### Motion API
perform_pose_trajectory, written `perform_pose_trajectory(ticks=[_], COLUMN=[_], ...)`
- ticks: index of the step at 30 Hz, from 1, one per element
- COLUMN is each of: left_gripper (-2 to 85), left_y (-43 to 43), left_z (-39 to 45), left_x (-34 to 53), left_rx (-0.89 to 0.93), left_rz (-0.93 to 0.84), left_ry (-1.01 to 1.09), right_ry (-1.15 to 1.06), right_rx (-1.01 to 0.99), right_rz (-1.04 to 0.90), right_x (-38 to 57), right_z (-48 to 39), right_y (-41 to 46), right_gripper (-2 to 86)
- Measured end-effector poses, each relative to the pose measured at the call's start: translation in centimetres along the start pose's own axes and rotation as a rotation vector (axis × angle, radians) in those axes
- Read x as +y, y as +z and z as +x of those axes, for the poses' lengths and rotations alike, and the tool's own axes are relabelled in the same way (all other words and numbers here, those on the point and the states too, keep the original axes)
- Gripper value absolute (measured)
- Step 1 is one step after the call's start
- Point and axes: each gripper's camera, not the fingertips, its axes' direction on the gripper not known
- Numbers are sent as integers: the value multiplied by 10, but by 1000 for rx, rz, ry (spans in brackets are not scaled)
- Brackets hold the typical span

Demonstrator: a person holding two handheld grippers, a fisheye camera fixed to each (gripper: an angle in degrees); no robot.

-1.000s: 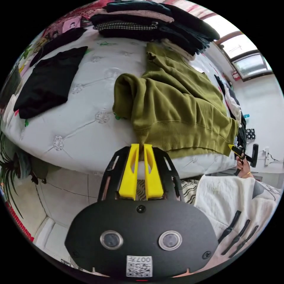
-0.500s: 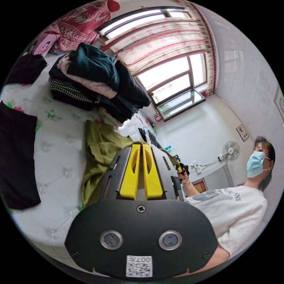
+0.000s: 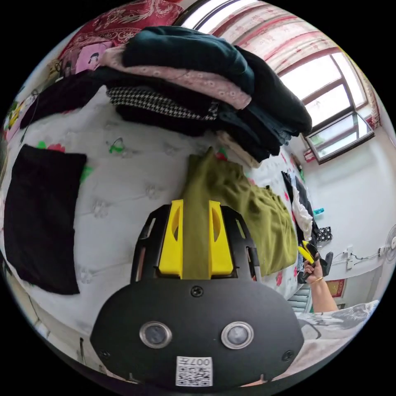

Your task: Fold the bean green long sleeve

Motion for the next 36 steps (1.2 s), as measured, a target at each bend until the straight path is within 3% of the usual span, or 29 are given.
perform_pose_trajectory(ticks=[6,12,15,17,21,25,28,33,36], left_gripper=[104,121,85,63,51,53,60,89,123], left_y=[-25,16,31,37,30,30,25,10,6], left_z=[-81,-121,-142,-152,-164,-183,-195,-225,-242], left_x=[103,122,122,118,125,141,155,205,248], left_rx=[-12,141,153,208,232,293,327,416,447], left_rz=[8,-38,-34,-69,-50,-16,18,96,82], left_ry=[-235,-380,-422,-406,-383,-398,-389,-418,-419], right_ry=[286,318,290,219,-172,-746,-958,-1002,-997], right_rx=[-56,-119,-138,-171,-420,-515,-569,-484,-408], right_rz=[-30,-31,-83,-51,5,-162,-342,-714,-683], right_x=[101,89,73,65,55,119,208,333,335], right_z=[110,116,104,82,-52,-249,-338,-374,-352], right_y=[-4,46,61,51,20,46,116,256,272], right_gripper=[114,95,80,71,63,62,68,84,93])
